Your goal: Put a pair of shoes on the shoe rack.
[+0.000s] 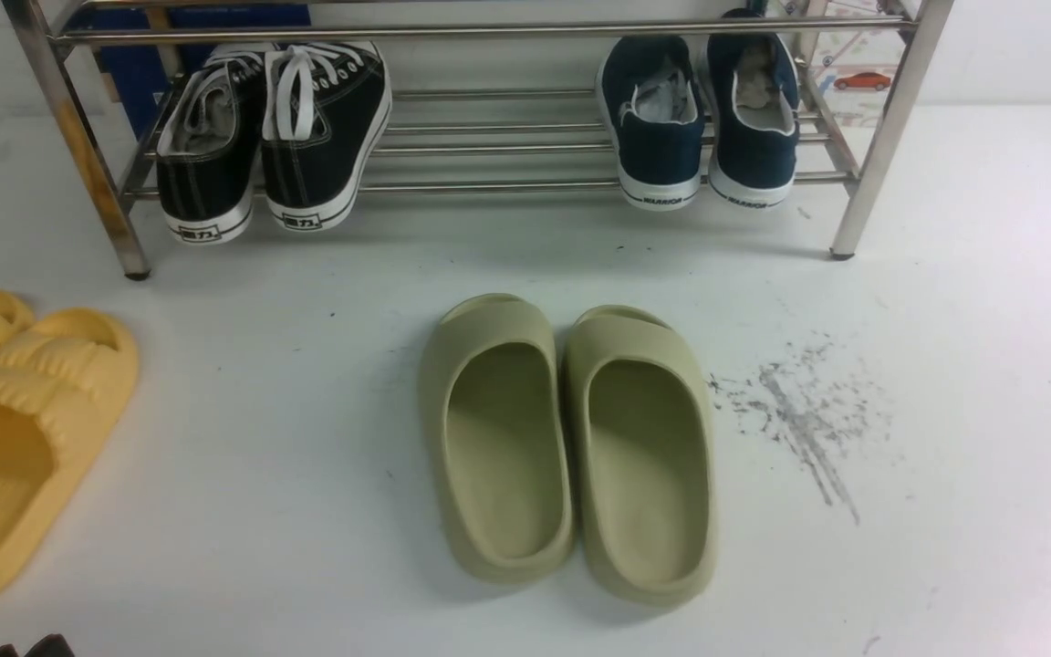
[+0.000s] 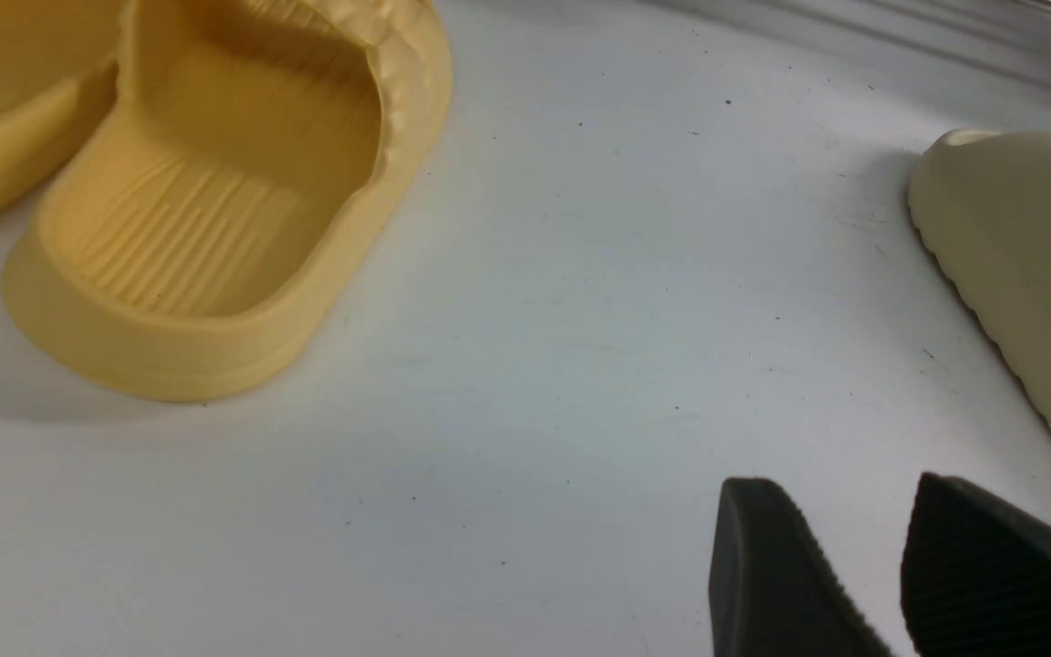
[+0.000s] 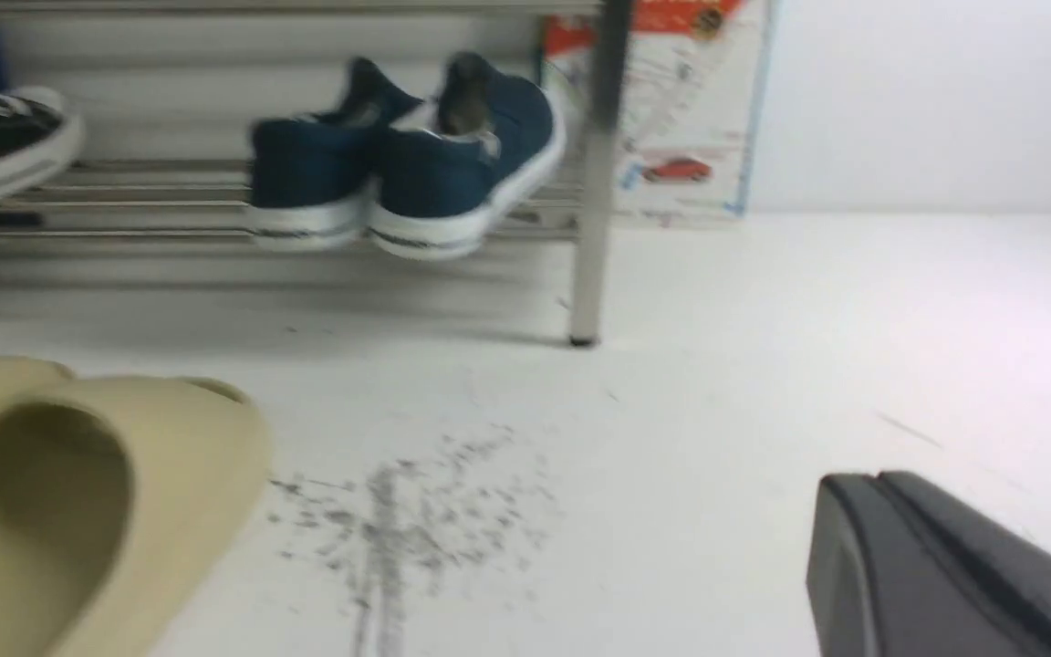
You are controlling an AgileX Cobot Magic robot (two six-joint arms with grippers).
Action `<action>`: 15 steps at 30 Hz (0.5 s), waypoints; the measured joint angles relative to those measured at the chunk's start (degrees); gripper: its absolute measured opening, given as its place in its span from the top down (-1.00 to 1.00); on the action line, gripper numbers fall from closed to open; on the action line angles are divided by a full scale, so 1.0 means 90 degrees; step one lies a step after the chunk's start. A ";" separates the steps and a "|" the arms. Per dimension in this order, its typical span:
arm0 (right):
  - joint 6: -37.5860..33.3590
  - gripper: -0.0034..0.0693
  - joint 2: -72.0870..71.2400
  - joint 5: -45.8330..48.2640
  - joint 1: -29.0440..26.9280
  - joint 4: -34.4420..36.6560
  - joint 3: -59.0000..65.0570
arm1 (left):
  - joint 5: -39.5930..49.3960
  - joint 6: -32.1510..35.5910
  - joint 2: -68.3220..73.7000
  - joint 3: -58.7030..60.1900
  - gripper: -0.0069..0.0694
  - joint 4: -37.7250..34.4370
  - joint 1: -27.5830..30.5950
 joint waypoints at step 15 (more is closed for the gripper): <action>0.1165 0.92 -0.0719 0.1984 0.0279 -0.0968 0.0085 | 0.0021 0.0000 0.0000 0.0000 0.19 0.0000 0.0000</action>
